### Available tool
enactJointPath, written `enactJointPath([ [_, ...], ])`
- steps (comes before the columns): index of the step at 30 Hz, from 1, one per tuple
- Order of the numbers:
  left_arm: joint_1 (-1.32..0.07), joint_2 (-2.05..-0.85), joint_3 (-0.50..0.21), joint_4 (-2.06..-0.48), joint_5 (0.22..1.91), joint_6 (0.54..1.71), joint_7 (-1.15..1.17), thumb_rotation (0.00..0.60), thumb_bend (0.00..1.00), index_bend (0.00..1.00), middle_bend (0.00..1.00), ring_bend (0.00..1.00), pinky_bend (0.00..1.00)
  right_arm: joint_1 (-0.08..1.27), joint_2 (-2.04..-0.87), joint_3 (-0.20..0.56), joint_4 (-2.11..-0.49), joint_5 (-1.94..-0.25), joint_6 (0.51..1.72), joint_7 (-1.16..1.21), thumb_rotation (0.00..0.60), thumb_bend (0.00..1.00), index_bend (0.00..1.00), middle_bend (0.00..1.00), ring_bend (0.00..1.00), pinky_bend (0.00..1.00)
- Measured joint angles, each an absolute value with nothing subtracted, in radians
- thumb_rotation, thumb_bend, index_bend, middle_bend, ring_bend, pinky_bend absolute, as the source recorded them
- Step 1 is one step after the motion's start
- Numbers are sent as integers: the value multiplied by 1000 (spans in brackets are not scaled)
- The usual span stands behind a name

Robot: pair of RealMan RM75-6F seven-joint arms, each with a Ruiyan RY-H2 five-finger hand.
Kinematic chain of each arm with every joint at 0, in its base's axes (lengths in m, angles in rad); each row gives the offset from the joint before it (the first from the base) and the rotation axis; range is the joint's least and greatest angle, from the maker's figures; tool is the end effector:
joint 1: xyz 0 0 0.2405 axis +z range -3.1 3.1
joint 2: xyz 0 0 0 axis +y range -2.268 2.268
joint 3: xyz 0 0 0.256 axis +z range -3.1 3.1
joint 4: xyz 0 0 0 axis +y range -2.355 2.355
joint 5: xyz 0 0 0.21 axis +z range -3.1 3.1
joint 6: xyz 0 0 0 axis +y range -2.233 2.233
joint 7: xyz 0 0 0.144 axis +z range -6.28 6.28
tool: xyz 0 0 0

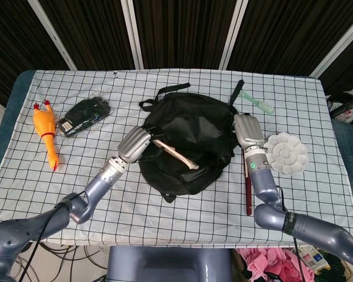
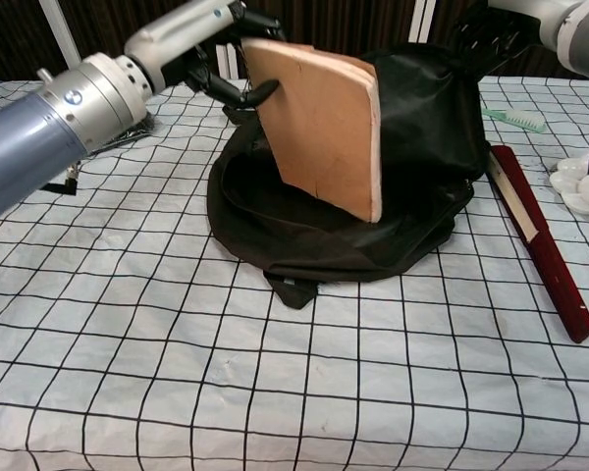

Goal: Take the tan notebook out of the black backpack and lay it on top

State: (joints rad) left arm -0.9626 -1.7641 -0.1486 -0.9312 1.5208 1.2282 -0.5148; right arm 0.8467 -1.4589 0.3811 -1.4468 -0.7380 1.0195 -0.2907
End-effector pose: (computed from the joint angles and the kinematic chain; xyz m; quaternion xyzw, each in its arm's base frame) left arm -0.0786 0.4000 -0.0169 -0.6798 -0.3310 -0.6093 0.2389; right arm -0.1343 -0.4202 0.0627 0.5838 -0.4674 0.4418 0.4954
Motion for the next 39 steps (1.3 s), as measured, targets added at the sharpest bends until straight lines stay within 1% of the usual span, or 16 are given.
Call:
enactJointPath([
  [8, -938, -1558, -246, -1202, 1452, 1232, -443, 600, 459, 570, 547, 328, 369, 834, -1445, 380, -1470, -751, 1021, -273, 600, 534, 697, 593, 504, 280],
  [12, -923, -1461, -304, -1299, 1411, 1232, -413, 600, 458, 570, 547, 328, 370, 825, -1435, 373, -1489, -767, 1021, -267, 600, 534, 697, 593, 504, 280],
  [17, -900, -1354, -369, -1373, 1357, 1236, -361, 600, 458, 571, 547, 328, 370, 808, -1423, 360, -1525, -785, 1025, -255, 600, 535, 697, 593, 504, 280],
  [20, -886, -1311, -395, -1397, 1331, 1237, -342, 600, 458, 572, 547, 328, 370, 792, -1419, 340, -1555, -809, 1030, -247, 600, 534, 697, 593, 504, 280],
  [25, -864, -1262, -420, -1428, 1296, 1232, -336, 600, 450, 569, 547, 313, 359, 765, -1413, 288, -1611, -867, 1039, -247, 600, 533, 697, 589, 503, 280],
  [27, -858, -1246, -415, -1435, 1300, 1223, -337, 600, 450, 569, 547, 313, 359, 751, -1410, 262, -1639, -899, 1046, -249, 600, 508, 692, 569, 496, 279],
  [28, -856, -1242, -413, -1435, 1302, 1221, -331, 600, 450, 569, 547, 313, 359, 744, -1409, 250, -1653, -915, 1049, -250, 600, 462, 661, 535, 478, 276],
  [30, -853, -1245, -407, -1433, 1305, 1222, -311, 600, 450, 569, 546, 313, 359, 726, -1406, 219, -1691, -952, 1058, -250, 600, 349, 527, 435, 413, 246],
  [31, -851, -1249, -405, -1432, 1305, 1222, -305, 600, 450, 569, 546, 313, 359, 719, -1404, 204, -1708, -967, 1060, -250, 600, 289, 416, 358, 356, 219],
  [32, -850, -1255, -403, -1430, 1305, 1222, -302, 600, 450, 570, 546, 313, 359, 709, -1397, 178, -1737, -988, 1058, -253, 600, 248, 323, 281, 301, 192],
  [34, -852, -1261, -401, -1423, 1307, 1222, -300, 600, 450, 570, 547, 313, 359, 701, -1386, 152, -1769, -1002, 1049, -258, 600, 210, 218, 182, 232, 163],
  [35, -855, -1270, -400, -1416, 1308, 1221, -295, 600, 450, 570, 547, 313, 359, 696, -1374, 132, -1795, -1012, 1038, -265, 600, 196, 177, 144, 200, 153],
  [36, -857, -1278, -400, -1411, 1309, 1221, -292, 600, 450, 570, 547, 313, 359, 693, -1363, 117, -1815, -1019, 1031, -272, 600, 193, 161, 132, 188, 150],
  [39, -869, -1307, -399, -1387, 1306, 1216, -285, 600, 450, 571, 548, 313, 358, 684, -1310, 82, -1884, -1042, 1012, -293, 600, 190, 147, 121, 172, 148],
])
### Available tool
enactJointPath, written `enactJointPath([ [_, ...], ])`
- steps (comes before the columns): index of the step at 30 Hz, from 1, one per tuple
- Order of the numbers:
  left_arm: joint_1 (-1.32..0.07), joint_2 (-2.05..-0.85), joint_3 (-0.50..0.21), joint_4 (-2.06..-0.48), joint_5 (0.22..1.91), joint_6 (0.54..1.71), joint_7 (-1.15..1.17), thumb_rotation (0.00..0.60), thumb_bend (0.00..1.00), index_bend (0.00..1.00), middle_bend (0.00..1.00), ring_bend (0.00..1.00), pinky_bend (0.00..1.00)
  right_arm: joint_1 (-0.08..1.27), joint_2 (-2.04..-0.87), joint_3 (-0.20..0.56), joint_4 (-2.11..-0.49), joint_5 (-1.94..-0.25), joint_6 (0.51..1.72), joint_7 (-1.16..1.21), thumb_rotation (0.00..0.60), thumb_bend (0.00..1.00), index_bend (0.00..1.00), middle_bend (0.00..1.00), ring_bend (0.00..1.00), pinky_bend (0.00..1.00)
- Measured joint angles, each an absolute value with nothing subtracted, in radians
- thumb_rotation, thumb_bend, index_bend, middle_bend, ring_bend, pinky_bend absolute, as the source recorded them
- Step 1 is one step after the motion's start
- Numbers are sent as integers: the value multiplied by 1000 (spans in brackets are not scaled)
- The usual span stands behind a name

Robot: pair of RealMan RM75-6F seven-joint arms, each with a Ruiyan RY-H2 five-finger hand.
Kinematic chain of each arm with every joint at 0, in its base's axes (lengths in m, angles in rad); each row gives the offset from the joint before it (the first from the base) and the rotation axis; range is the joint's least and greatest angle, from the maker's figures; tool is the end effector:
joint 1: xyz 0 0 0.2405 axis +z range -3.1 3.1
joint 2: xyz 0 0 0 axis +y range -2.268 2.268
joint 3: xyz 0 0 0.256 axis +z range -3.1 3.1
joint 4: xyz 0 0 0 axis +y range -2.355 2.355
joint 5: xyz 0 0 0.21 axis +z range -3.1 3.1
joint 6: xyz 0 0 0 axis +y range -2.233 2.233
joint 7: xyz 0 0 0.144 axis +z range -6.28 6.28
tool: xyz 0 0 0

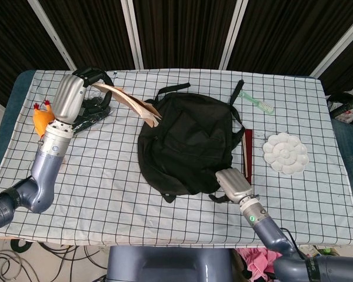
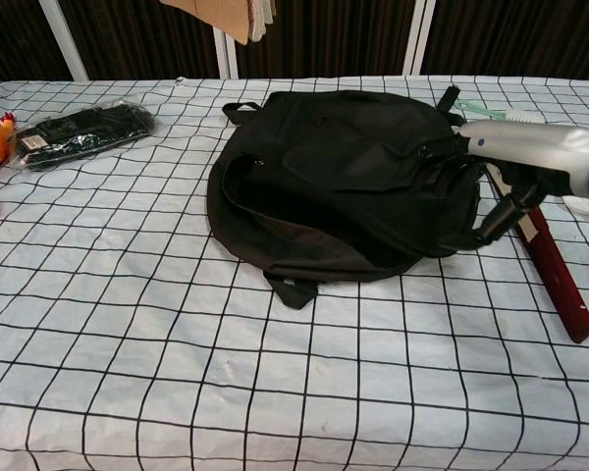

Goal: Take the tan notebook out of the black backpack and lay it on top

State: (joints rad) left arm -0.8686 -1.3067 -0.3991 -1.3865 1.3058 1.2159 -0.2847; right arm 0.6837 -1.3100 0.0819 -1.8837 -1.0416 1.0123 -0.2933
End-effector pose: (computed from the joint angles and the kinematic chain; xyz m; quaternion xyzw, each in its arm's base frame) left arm -0.0756 0.4251 0.1561 -0.5776 -0.2979 -0.6644 0.3691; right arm -0.1446 -0.2841 0.0267 0.7254 -0.4686 0.3619 0.3511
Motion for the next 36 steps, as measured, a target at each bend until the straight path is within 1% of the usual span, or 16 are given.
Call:
enactJointPath([
  [3, -882, -1336, -396, -1345, 1302, 1205, -271, 600, 450, 572, 549, 313, 358, 671, -1236, 64, -1940, -1058, 1008, -301, 600, 190, 146, 121, 171, 148],
  [6, -902, -1395, -399, -1285, 1287, 1188, -283, 600, 450, 575, 550, 313, 358, 656, -1135, 57, -1974, -1065, 1008, -291, 600, 190, 146, 121, 171, 148],
  [8, -921, -1442, -404, -1237, 1281, 1179, -303, 600, 450, 574, 550, 313, 358, 644, -1070, 58, -1979, -1064, 1008, -272, 600, 190, 146, 121, 171, 148],
  [11, -954, -1505, -409, -1165, 1281, 1171, -324, 600, 450, 575, 551, 313, 358, 630, -1027, 68, -1949, -1047, 1008, -233, 600, 190, 146, 121, 172, 148],
  [18, -1036, -1660, -413, -945, 1301, 1161, -390, 600, 450, 576, 550, 313, 361, 590, -975, 95, -1840, -1001, 998, -129, 600, 190, 146, 121, 171, 148],
  [22, -1090, -1759, -413, -786, 1310, 1144, -445, 600, 450, 576, 549, 313, 364, 568, -953, 99, -1822, -1000, 1005, -118, 600, 190, 146, 121, 171, 147],
  [28, -1176, -1931, -407, -534, 1323, 1110, -592, 600, 446, 577, 551, 313, 367, 552, -947, 106, -1821, -1001, 1030, -138, 600, 190, 146, 122, 171, 147],
  [33, -1224, -2058, -372, -369, 1353, 1091, -719, 600, 444, 575, 547, 313, 367, 552, -956, 117, -1823, -984, 1032, -151, 600, 191, 146, 123, 171, 147],
  [36, -1231, -2101, -340, -317, 1375, 1094, -777, 600, 417, 574, 544, 313, 367, 554, -965, 117, -1824, -978, 1030, -169, 600, 190, 146, 123, 171, 147],
])
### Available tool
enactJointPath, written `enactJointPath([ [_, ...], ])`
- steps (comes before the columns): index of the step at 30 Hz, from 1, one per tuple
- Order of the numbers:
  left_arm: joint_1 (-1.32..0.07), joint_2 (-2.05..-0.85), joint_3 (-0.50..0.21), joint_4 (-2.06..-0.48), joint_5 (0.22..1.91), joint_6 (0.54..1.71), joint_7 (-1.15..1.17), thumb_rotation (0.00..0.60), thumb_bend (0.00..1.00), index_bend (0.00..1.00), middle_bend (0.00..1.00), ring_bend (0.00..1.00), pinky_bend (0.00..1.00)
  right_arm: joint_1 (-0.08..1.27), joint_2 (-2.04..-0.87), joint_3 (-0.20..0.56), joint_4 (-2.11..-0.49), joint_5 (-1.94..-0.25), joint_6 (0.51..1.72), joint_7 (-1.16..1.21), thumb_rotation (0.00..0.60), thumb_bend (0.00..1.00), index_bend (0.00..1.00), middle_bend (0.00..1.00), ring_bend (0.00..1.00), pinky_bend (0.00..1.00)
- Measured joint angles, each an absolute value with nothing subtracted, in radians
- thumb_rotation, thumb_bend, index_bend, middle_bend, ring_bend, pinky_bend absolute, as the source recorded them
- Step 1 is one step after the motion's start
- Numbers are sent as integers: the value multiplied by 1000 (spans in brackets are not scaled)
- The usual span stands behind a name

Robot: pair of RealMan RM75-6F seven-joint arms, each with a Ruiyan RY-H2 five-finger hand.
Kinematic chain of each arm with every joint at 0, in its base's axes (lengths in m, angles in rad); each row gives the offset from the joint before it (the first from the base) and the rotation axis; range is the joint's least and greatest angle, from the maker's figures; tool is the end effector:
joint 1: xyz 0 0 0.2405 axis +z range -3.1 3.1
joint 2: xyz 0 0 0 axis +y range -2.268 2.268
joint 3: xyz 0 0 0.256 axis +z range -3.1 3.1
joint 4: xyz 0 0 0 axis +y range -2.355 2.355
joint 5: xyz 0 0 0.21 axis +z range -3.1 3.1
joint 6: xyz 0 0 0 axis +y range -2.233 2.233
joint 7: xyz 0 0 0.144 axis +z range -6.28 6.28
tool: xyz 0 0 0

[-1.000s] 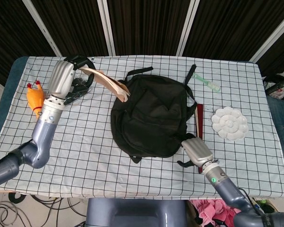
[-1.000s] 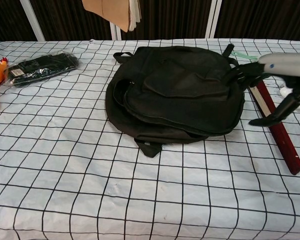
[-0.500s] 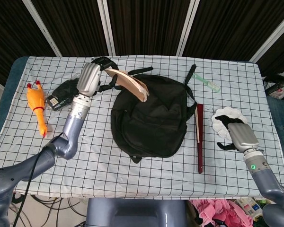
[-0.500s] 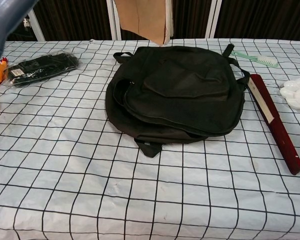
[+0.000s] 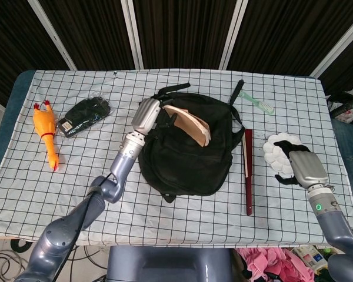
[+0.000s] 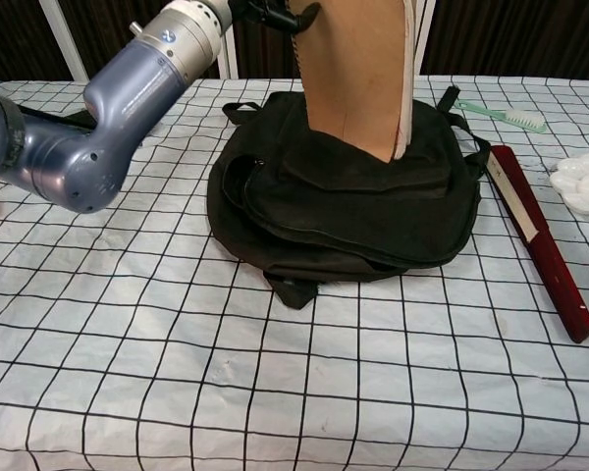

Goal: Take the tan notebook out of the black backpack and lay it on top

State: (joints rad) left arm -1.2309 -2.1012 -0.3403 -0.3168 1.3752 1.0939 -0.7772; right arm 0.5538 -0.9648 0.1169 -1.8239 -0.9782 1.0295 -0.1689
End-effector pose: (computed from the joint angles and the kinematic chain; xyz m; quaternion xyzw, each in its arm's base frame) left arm -0.0173 0.4662 -0.0402 -0.5862 -0.3825 -0.6632 0.2652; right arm -0.2394 -0.3076 0.1549 0.6420 -0.4595 0.3137 0.5276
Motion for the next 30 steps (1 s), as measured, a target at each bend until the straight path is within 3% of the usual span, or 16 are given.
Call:
enactJointPath([
  [10, -1179, -2111, -242, -315, 1443, 1112, -889, 600, 261, 541, 489, 270, 336, 551, -985, 124, -1848, -967, 1046, -210, 600, 191, 146, 125, 171, 147],
  [16, -1118, -2043, -165, -375, 1496, 1122, -948, 600, 204, 498, 424, 216, 274, 550, -997, 129, -1855, -971, 1053, -226, 600, 195, 146, 124, 171, 147],
  [21, -1073, -1935, -128, -485, 1523, 1138, -995, 600, 173, 454, 377, 181, 241, 552, -1025, 131, -1843, -969, 1050, -234, 600, 196, 146, 125, 171, 147],
  [26, -1038, -1786, -80, -654, 1553, 1122, -994, 600, 131, 329, 246, 44, 31, 555, -1040, 136, -1838, -965, 1049, -244, 600, 195, 146, 125, 172, 147],
  [30, -1029, -1650, -31, -816, 1576, 1059, -994, 600, 131, 245, 116, 0, 0, 557, -1043, 141, -1838, -957, 1048, -250, 600, 196, 146, 125, 172, 147],
])
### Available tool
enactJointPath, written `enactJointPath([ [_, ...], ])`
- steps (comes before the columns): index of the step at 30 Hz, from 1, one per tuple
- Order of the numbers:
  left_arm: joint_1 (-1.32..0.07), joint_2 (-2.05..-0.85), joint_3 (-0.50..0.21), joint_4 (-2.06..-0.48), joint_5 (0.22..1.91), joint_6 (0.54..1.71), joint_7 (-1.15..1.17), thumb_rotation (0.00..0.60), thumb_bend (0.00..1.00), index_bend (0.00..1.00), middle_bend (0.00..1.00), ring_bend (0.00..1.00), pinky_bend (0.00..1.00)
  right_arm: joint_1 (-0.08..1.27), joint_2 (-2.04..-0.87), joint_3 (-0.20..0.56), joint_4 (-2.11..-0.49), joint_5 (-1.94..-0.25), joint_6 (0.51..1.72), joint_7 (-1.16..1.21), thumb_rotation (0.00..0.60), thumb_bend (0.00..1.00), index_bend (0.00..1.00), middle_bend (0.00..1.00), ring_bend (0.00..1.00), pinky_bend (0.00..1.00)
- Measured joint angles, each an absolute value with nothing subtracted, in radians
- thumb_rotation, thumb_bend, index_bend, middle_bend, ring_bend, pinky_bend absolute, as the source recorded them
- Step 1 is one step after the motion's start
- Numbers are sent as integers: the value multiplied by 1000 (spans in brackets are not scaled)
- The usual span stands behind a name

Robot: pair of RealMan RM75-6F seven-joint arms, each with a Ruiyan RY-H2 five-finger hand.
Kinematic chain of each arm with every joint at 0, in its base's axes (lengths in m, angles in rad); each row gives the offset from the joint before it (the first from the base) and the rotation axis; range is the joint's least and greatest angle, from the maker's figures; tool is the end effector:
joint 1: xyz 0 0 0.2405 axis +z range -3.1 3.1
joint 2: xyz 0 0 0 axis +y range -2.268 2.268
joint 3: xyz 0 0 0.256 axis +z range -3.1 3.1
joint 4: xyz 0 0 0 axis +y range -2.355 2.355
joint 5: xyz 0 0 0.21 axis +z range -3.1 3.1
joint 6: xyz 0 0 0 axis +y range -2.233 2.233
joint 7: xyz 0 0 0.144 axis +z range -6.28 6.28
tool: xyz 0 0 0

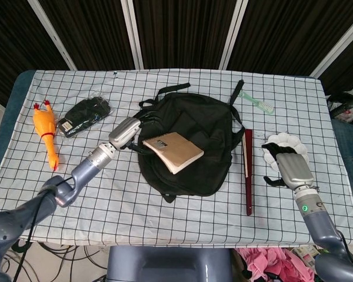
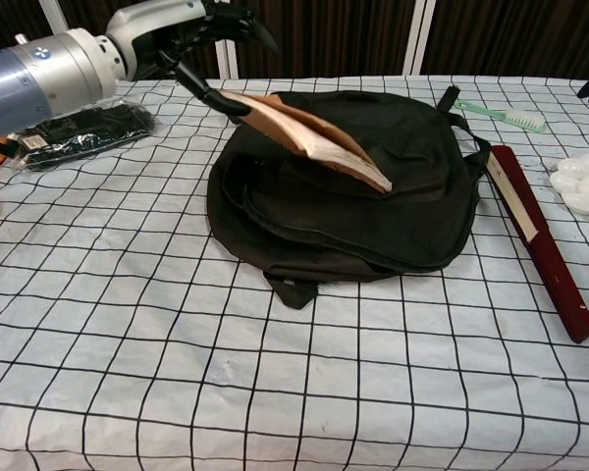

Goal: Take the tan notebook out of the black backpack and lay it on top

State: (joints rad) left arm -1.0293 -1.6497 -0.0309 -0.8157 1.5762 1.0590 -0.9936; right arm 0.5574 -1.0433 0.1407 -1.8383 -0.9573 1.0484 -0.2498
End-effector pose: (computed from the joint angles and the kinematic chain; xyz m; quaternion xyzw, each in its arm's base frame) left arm -0.1090 0.4369 0.0051 -0.6952 -0.4424 -0.5400 0.1715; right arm -0.2258 -0.3078 0.1303 0.6487 -0.4589 0.3211 0.5153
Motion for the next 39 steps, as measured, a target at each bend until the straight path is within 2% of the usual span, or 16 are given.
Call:
enactJointPath([
  [8, -1035, -1311, 56, -1180, 1601, 894, -965, 600, 137, 240, 88, 0, 0, 558, -1041, 158, -1822, -943, 1057, -251, 600, 195, 146, 124, 171, 147],
  [13, -993, -1232, 62, -1258, 1575, 909, -785, 600, 143, 225, 93, 0, 0, 544, -1039, 165, -1763, -945, 1082, -236, 600, 194, 146, 124, 166, 147],
  [16, -935, -1215, 58, -1301, 1537, 970, -592, 600, 145, 207, 94, 0, 0, 516, -1038, 158, -1744, -978, 1135, -233, 600, 193, 135, 122, 153, 147],
  [21, -746, -1202, 58, -1381, 1451, 1177, -247, 600, 145, 163, 89, 0, 0, 419, -1038, 105, -1739, -1094, 1288, -246, 600, 191, 79, 93, 128, 147],
  [25, -566, -1198, 79, -1419, 1410, 1354, -134, 600, 145, 159, 88, 0, 0, 328, -1054, 35, -1734, -1191, 1401, -265, 600, 189, 66, 66, 110, 142],
  [29, -385, -1193, 132, -1449, 1410, 1515, -98, 600, 145, 159, 88, 0, 0, 215, -1113, -26, -1688, -1300, 1549, -273, 600, 189, 65, 64, 108, 142],
  [34, -259, -1176, 174, -1503, 1394, 1571, -70, 600, 145, 131, 83, 0, 0, 109, -1186, -77, -1627, -1406, 1666, -276, 600, 190, 56, 60, 105, 141],
  [39, -220, -1134, 169, -1575, 1380, 1577, -47, 600, 145, 119, 70, 0, 0, 77, -1210, -95, -1620, -1445, 1672, -319, 600, 189, 35, 41, 92, 141],
])
